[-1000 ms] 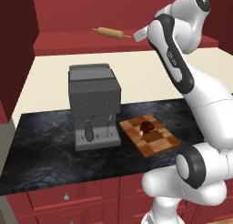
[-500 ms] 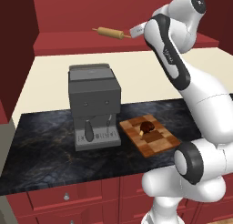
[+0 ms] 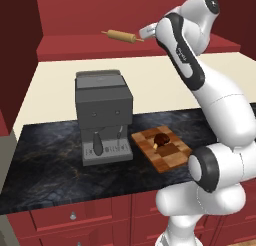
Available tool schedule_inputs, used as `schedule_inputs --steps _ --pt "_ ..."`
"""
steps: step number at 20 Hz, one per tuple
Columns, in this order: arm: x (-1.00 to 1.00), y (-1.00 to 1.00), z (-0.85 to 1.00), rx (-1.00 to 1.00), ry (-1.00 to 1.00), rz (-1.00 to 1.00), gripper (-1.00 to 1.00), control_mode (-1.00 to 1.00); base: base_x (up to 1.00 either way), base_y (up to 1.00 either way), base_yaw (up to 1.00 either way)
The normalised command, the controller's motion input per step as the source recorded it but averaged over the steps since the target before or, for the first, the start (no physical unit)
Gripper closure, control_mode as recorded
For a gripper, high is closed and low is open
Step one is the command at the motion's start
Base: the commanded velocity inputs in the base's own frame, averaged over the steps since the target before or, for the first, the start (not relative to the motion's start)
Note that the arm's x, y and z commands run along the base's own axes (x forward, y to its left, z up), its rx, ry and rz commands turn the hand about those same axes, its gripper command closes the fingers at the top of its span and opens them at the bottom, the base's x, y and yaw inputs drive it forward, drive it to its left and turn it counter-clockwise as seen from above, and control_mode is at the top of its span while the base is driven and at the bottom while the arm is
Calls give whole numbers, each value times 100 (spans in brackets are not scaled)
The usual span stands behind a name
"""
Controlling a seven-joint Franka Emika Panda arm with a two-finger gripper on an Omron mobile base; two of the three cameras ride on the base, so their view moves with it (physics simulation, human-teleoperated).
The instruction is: Open the cabinet, retrieve the rolling pin, and place it next to the meat on the cutting board to prepare for tenderizing.
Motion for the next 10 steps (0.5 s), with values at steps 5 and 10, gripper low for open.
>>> schedule_inputs --steps 5,10 --pt "36 4 0 2 11 4 -100 -100 0 0 0" --pt "37 5 -1 0 3 5 -100 -100 0 0 0"
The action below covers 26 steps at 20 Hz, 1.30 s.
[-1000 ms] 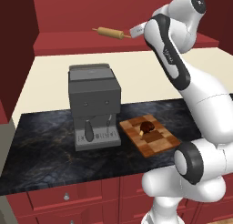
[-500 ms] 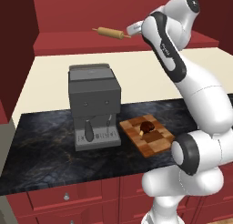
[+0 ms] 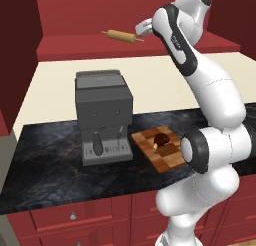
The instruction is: Open the cabinet, retrieve the rolling pin, and place it next to the meat on the cutting board to prepare for tenderizing.
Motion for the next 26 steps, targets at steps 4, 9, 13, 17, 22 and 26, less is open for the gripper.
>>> schedule_inputs --steps 4,9,13,17,22,26 --pt "26 15 -11 0 -1 6 -100 -100 0 0 0" --pt "30 17 -8 0 0 6 -100 -100 0 0 0" --pt "34 15 -1 0 0 6 -100 -100 0 0 0" --pt "33 13 -3 0 0 6 -100 -100 0 0 0" --pt "34 6 -5 0 0 5 -100 -100 0 0 0" --pt "40 1 -1 0 5 4 -100 -100 0 0 0"
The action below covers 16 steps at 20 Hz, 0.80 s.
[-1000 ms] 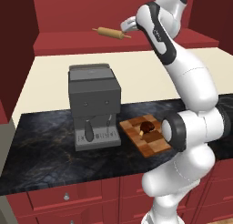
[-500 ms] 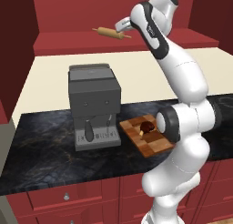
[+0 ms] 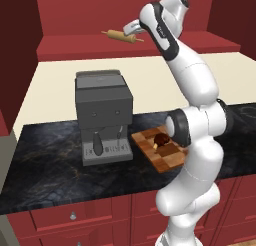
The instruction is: Open the cabinet, retrieve the rolling pin, and place it next to the meat on the cutting board to prepare for tenderizing.
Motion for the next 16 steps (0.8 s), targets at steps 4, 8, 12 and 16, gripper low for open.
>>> schedule_inputs --steps 4,8,12,16 --pt "44 0 0 0 9 3 -100 -100 0 0 0" --pt "49 0 0 0 10 2 -100 -100 0 0 0" --pt "36 8 -4 0 11 2 -100 -100 0 0 0" --pt "8 17 -13 0 8 3 -100 -100 0 0 0"
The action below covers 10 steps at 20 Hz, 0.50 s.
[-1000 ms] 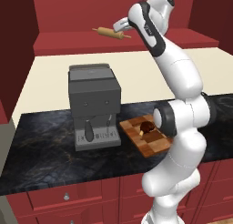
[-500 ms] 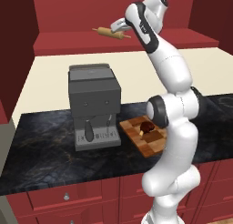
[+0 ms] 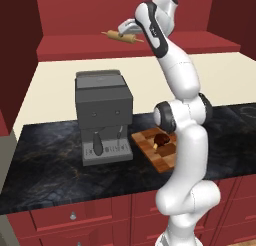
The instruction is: Open the cabinet, retrieve the rolling pin, and place it next to the meat on the cutting board to prepare for tenderizing.
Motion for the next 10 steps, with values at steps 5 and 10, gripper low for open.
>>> schedule_inputs --steps 5,10 --pt "1 22 -18 0 2 4 -100 -100 0 0 0" --pt "0 24 -26 0 0 4 100 -100 0 0 0"
